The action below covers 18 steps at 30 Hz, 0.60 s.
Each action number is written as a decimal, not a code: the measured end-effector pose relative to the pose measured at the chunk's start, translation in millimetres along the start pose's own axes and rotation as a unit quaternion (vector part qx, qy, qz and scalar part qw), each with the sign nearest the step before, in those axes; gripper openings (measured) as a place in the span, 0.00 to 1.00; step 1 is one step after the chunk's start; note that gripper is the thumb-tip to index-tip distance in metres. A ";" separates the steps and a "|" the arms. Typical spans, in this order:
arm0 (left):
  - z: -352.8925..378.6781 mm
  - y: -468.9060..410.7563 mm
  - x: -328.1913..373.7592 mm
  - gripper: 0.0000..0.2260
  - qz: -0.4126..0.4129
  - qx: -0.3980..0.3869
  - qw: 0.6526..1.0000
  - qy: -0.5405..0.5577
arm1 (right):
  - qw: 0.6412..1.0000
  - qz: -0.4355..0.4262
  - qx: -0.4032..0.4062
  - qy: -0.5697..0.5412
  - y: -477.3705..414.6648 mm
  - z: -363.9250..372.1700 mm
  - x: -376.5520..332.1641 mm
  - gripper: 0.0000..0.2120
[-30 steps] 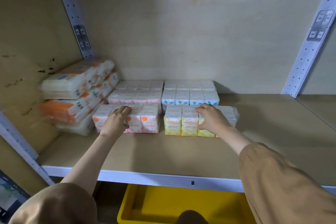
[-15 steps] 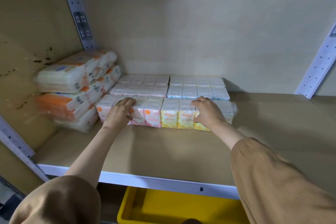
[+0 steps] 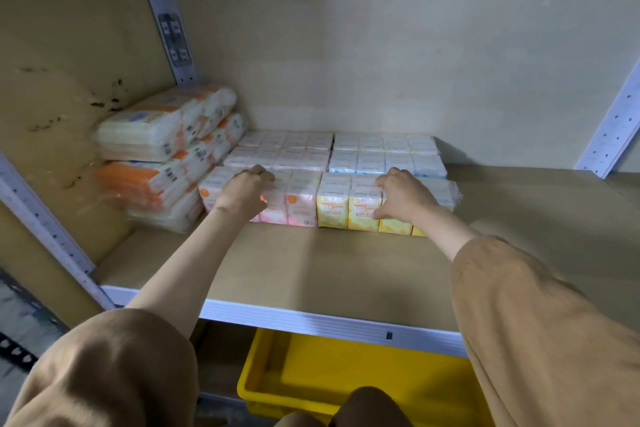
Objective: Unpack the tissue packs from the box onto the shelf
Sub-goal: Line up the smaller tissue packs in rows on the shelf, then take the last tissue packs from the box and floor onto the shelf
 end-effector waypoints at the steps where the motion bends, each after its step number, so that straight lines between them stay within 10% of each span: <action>1: -3.2 4.6 1.5 0.24 -0.005 0.000 1.000 0.009 | 1.000 -0.001 0.003 -0.007 2.1 -3.1 -1.8 0.26; 18: 3.8 198.3 -41.3 0.16 -0.152 -0.063 0.983 0.083 | 0.947 -0.262 -0.081 -0.170 90.3 25.5 -161.0 0.17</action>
Point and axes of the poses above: each hand's wrist, its own y-axis away from the middle knuckle, its own z-axis out of the palm, x = y × z, the point moved 3 cm from there along -y, towards the middle knuckle, and after that the axes turned 8 degrees about -z, right-handed, at the moved point
